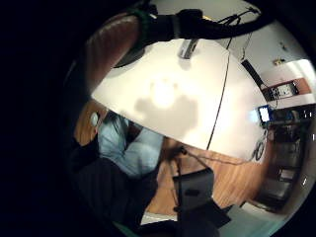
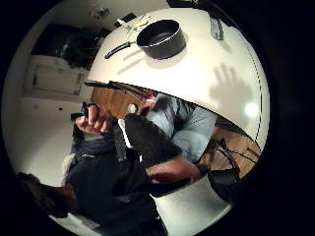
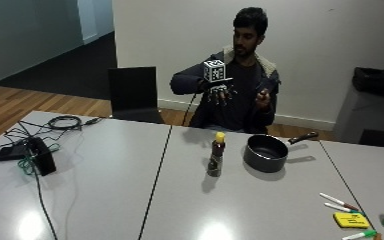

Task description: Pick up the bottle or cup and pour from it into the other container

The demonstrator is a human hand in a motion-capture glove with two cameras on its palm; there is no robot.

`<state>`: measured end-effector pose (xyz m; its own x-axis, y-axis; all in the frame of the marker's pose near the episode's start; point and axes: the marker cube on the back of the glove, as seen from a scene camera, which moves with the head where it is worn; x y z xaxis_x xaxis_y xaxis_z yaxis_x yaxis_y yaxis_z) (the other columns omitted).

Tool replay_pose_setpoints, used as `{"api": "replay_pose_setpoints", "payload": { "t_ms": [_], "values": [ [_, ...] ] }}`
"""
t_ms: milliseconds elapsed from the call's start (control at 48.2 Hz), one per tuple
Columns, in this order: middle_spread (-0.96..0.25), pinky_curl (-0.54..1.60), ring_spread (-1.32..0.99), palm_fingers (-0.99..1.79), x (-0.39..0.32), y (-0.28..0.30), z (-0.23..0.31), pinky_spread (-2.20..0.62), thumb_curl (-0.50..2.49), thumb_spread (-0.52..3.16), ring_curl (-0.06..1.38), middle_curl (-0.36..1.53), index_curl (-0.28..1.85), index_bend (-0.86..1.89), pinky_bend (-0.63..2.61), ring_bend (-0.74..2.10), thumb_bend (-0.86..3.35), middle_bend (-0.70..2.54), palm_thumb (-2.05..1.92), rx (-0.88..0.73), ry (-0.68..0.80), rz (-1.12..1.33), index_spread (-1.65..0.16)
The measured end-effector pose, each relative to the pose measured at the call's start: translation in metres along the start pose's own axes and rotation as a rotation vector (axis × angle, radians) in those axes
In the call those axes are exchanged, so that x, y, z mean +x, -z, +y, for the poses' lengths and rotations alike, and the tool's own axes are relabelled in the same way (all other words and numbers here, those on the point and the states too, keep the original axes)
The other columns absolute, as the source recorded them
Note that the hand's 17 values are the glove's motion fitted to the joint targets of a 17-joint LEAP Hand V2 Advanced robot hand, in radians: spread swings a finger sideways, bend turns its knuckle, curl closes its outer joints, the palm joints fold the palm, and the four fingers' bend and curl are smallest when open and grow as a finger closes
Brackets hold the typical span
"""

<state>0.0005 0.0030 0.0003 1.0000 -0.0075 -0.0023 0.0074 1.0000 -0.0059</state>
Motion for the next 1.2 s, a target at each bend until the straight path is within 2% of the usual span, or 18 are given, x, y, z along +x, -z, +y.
{"api": "replay_pose_setpoints", "payload": {
  "t_ms": [166, 415, 457, 540, 706, 789, 830, 893, 934, 1204],
  "values": [
    [0.05, 0.2, 0.15, 0.46, 0.01, 0.005, -0.004, 0.27, 0.11, 0.76, 0.13, 0.16, 0.13, 0.13, 0.48, 0.27, 0.08, 0.31, 0.22, -0.012, -0.017, 0.013, -0.28],
    [0.07, 0.27, 0.19, 0.37, 0.055, 0.013, -0.027, 0.33, 0.19, 0.95, 0.18, 0.23, 0.15, 0.1, 0.53, 0.29, 0.0, 0.32, 0.24, 0.051, -0.083, 0.033, -0.34],
    [0.07, 0.28, 0.19, 0.36, 0.063, 0.014, -0.036, 0.33, 0.2, 0.96, 0.18, 0.24, 0.15, 0.1, 0.54, 0.29, -0.01, 0.32, 0.24, 0.094, -0.136, 0.027, -0.34],
    [0.08, 0.29, 0.2, 0.33, 0.082, 0.012, -0.067, 0.34, 0.21, 0.97, 0.19, 0.25, 0.15, 0.1, 0.56, 0.29, -0.02, 0.32, 0.24, 0.305, -0.287, 0.034, -0.35],
    [0.09, 0.32, 0.21, 0.27, 0.111, 0.006, -0.073, 0.34, 0.24, 0.97, 0.21, 0.27, 0.14, 0.08, 0.6, 0.31, -0.03, 0.32, 0.23, 0.042, -0.238, -0.024, -0.35],
    [0.1, 0.33, 0.22, 0.23, 0.133, -0.004, -0.105, 0.34, 0.25, 0.95, 0.22, 0.28, 0.13, 0.07, 0.64, 0.3, -0.03, 0.33, 0.23, 0.194, -0.275, -0.037, -0.34],
    [0.11, 0.34, 0.23, 0.2, 0.141, -0.008, -0.114, 0.34, 0.26, 0.94, 0.22, 0.29, 0.13, 0.07, 0.66, 0.3, -0.03, 0.32, 0.23, 0.207, -0.29, -0.051, -0.34],
    [0.12, 0.35, 0.23, 0.16, 0.15, -0.015, -0.117, 0.34, 0.27, 0.92, 0.22, 0.29, 0.13, 0.08, 0.69, 0.29, -0.03, 0.32, 0.23, 0.106, -0.31, -0.103, -0.33],
    [0.13, 0.36, 0.23, 0.15, 0.158, -0.02, -0.127, 0.34, 0.27, 0.92, 0.22, 0.29, 0.13, 0.08, 0.71, 0.29, -0.03, 0.31, 0.24, 0.102, -0.323, -0.142, -0.33],
    [0.17, 0.37, 0.26, 0.07, 0.179, -0.06, -0.212, 0.35, 0.31, 0.88, 0.22, 0.3, 0.14, 0.11, 0.79, 0.24, -0.01, 0.29, 0.32, 0.293, -0.36, -0.624, -0.29]
  ]
}}
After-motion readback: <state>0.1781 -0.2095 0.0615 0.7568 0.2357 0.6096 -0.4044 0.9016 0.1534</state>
